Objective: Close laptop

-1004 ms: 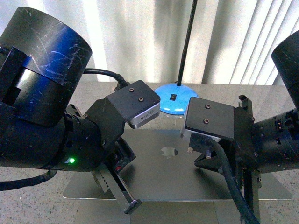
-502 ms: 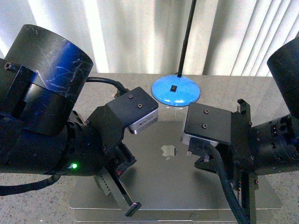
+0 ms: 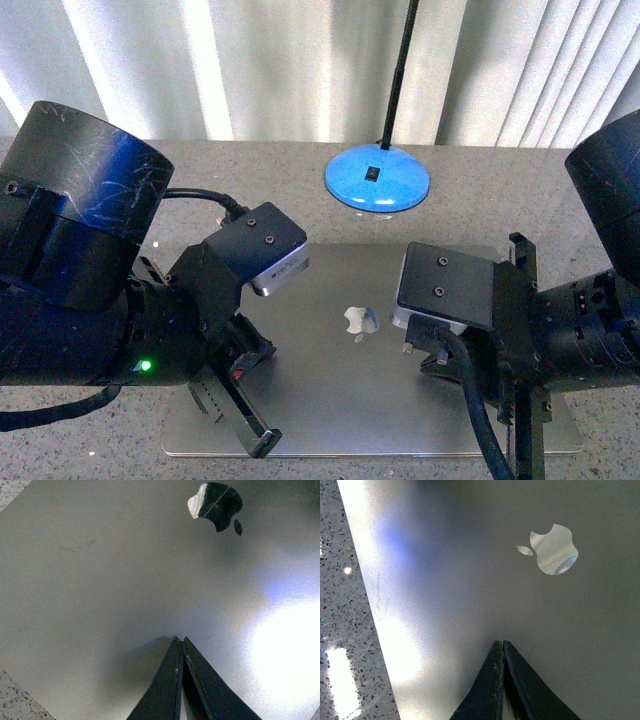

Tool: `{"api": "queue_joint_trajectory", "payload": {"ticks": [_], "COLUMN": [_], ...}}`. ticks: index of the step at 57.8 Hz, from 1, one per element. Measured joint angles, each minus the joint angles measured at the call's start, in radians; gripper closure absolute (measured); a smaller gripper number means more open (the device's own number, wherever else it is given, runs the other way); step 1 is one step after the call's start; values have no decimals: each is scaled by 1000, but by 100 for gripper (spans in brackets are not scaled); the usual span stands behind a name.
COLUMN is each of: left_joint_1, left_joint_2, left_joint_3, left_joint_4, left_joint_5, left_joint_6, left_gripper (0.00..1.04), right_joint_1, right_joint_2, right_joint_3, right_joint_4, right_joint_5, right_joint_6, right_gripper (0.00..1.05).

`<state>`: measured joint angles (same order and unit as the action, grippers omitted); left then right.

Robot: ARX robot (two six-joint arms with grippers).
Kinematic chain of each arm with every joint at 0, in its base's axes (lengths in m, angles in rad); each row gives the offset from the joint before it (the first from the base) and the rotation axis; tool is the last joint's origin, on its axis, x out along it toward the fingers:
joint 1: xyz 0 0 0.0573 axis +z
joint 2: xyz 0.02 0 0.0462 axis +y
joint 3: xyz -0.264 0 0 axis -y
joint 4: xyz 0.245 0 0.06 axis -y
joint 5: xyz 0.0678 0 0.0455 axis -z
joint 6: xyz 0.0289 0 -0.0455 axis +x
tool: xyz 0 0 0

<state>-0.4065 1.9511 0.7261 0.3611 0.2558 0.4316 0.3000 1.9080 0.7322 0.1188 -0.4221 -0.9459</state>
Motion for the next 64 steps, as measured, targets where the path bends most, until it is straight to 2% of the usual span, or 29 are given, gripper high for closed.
{"api": "queue_joint_trajectory", "payload": {"ticks": [16, 22, 26, 29, 33, 34, 39, 45, 48, 50, 52, 56, 59, 64], "left_joint_1": [30, 73, 134, 187, 221, 228, 234, 216, 201, 202, 209, 229, 247, 270], "left_joint_2": [-13, -57, -132, -211, -260, -267, -270, -250, -209, -203, -203, -246, -296, -380], "left_joint_3": [-17, -48, -78, -92, -93, -93, -97, -113, -182, -222, -262, -335, -372, -439], "left_joint_4": [28, 118, 238, 283, 293, 294, 294, 300, 578, 692, 787, 911, 925, 919], "left_joint_5": [6, 13, -5, -56, -76, -78, -78, -79, -274, -357, -400, -420, -412, -401], "left_joint_6": [-46, -153, -308, -470, -605, -636, -713, -753, -657, -601, -566, -506, -483, -462], "left_gripper": [101, 101, 95, 84, 73, 70, 55, 35, 46, 51, 56, 69, 78, 94], "right_joint_1": [-2, 0, 1, 1, -3, -5, -5, -3, -2, 11, 13, 1, -20, -53], "right_joint_2": [3, -27, -73, -112, -137, -142, -139, -131, -127, -100, -82, -71, -106, -204], "right_joint_3": [-22, -36, -39, -28, -15, -14, -18, -22, -27, -71, -112, -223, -289, -360], "right_joint_4": [74, 177, 324, 413, 431, 432, 432, 431, 452, 627, 774, 1038, 1155, 1204], "right_joint_5": [-4, 0, 80, 163, 182, 183, 185, 185, 214, 363, 478, 654, 682, 663], "right_joint_6": [44, 143, 286, 436, 548, 579, 632, 670, 686, 743, 785, 853, 886, 911], "right_gripper": [102, 102, 99, 89, 78, 73, 60, 37, 28, 34, 39, 51, 60, 74]}}
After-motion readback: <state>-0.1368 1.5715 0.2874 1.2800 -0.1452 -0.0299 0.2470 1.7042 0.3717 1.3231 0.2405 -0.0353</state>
